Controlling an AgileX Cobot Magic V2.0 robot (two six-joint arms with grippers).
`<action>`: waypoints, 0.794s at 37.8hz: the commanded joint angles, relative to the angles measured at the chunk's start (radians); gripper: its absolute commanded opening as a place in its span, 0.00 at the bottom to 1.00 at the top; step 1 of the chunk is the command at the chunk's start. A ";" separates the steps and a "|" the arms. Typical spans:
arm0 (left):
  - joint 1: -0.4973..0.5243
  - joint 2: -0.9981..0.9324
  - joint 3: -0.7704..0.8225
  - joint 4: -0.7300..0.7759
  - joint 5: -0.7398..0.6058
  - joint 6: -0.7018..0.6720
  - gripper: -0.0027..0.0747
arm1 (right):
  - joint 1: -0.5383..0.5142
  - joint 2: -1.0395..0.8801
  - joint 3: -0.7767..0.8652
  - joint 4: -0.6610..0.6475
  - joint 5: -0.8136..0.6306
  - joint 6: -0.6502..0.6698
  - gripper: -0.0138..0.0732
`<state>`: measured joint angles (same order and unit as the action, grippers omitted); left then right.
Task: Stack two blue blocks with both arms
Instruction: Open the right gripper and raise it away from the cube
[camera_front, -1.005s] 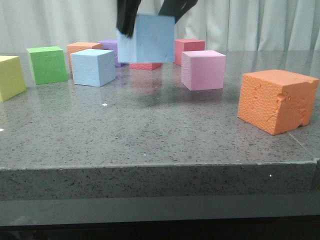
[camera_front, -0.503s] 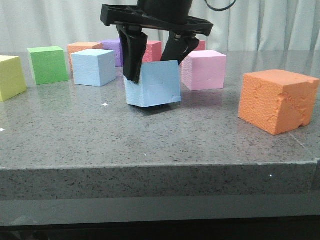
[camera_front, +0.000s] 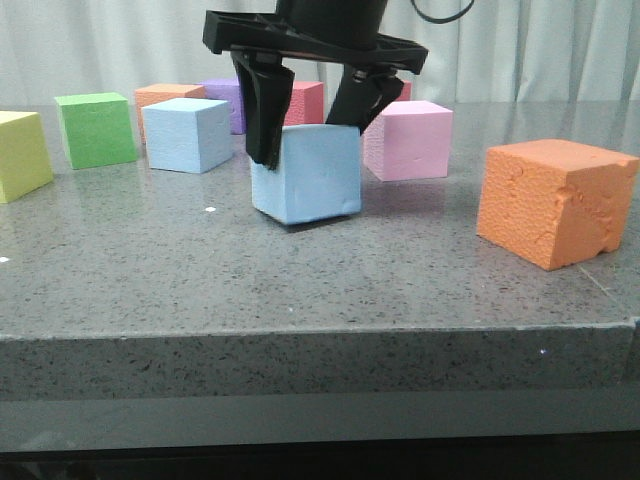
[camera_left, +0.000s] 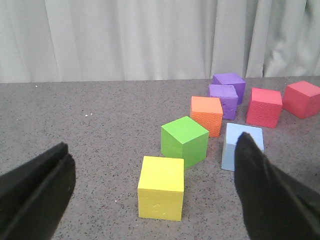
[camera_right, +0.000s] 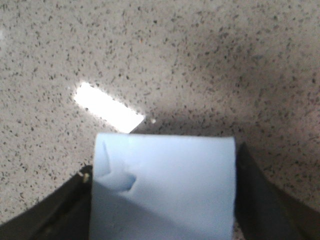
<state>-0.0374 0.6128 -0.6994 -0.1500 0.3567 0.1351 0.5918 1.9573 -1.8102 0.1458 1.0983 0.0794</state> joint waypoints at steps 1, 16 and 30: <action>-0.001 0.007 -0.032 -0.013 -0.084 -0.008 0.83 | 0.000 -0.071 -0.021 0.012 -0.012 0.002 0.83; -0.001 0.007 -0.032 -0.013 -0.084 -0.008 0.83 | 0.000 -0.206 -0.022 0.012 -0.045 0.003 0.82; -0.001 0.007 -0.032 -0.013 -0.084 -0.008 0.83 | -0.003 -0.259 -0.022 0.015 -0.049 0.005 0.07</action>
<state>-0.0374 0.6128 -0.6994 -0.1500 0.3567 0.1351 0.5921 1.7696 -1.8064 0.1475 1.0882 0.0794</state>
